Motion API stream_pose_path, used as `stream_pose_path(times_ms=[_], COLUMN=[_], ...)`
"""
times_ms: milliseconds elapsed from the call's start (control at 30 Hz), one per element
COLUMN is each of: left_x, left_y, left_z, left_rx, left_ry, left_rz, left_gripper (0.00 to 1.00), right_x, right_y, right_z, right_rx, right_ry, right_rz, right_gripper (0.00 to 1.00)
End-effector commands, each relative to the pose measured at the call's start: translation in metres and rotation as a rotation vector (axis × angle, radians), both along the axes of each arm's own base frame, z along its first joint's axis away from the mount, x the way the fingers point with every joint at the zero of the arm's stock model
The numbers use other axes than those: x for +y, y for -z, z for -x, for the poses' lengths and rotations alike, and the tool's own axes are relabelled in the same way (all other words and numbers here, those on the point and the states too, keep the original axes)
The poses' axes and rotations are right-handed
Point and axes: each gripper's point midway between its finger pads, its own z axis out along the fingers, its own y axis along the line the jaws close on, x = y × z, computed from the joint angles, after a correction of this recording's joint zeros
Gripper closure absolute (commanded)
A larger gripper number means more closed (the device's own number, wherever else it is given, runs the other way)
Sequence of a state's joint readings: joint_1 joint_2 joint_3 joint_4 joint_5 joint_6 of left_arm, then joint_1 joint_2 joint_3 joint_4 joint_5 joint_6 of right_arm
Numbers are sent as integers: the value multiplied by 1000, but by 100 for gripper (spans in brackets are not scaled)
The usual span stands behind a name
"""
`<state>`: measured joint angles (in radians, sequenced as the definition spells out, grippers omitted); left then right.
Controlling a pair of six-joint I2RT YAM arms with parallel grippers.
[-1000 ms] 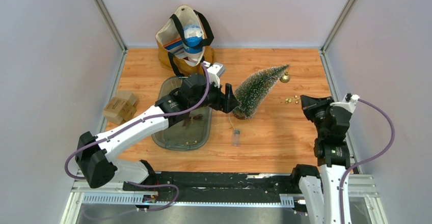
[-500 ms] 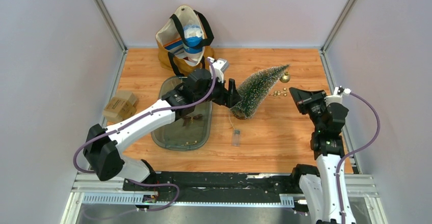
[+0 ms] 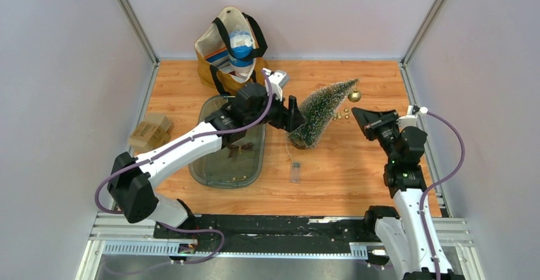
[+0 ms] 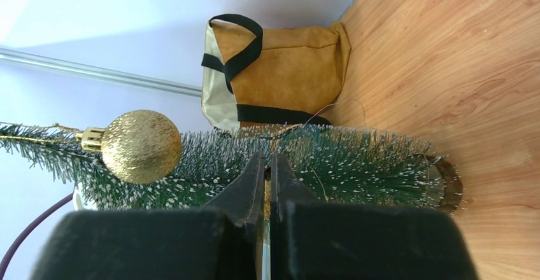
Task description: Decorate the small christmas tree
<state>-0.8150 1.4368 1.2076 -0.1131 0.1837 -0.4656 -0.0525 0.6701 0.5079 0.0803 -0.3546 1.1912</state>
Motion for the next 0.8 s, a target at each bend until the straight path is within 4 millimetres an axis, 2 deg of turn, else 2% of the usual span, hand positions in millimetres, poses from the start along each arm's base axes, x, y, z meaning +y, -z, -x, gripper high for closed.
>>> stream_pose_path(times_ms=[0, 33, 100, 233, 467, 600, 667, 767], left_x=[-10, -11, -13, -15, -21, -22, -23, -21], left_y=[-21, -20, -20, -18, -14, -12, -13, -14], left_z=[-6, -6, -5, -6, -4, -4, -4, -4], left_rx=[-50, -47, -42, -40, -24, -21, -21, -26], left_ry=[28, 32, 41, 45, 70, 73, 77, 71], left_rz=[44, 44, 48, 50, 58, 64, 66, 66], left_gripper=[19, 19, 20, 20, 23, 23, 23, 23], right_x=[6, 5, 18, 19, 2, -1, -5, -24], right_y=[-13, -11, -9, -5, -1, -5, -1, -3], right_z=[-1, -3, 0, 1, 9, 15, 17, 18], right_rx=[-57, -54, -50, -48, -59, -84, -78, -87], right_ry=[2, 11, -17, 15, 109, 127, 146, 248], right_rz=[-15, -15, -13, -15, -14, -23, -21, 17], right_gripper=[100, 100, 100, 100, 100, 100, 100, 100])
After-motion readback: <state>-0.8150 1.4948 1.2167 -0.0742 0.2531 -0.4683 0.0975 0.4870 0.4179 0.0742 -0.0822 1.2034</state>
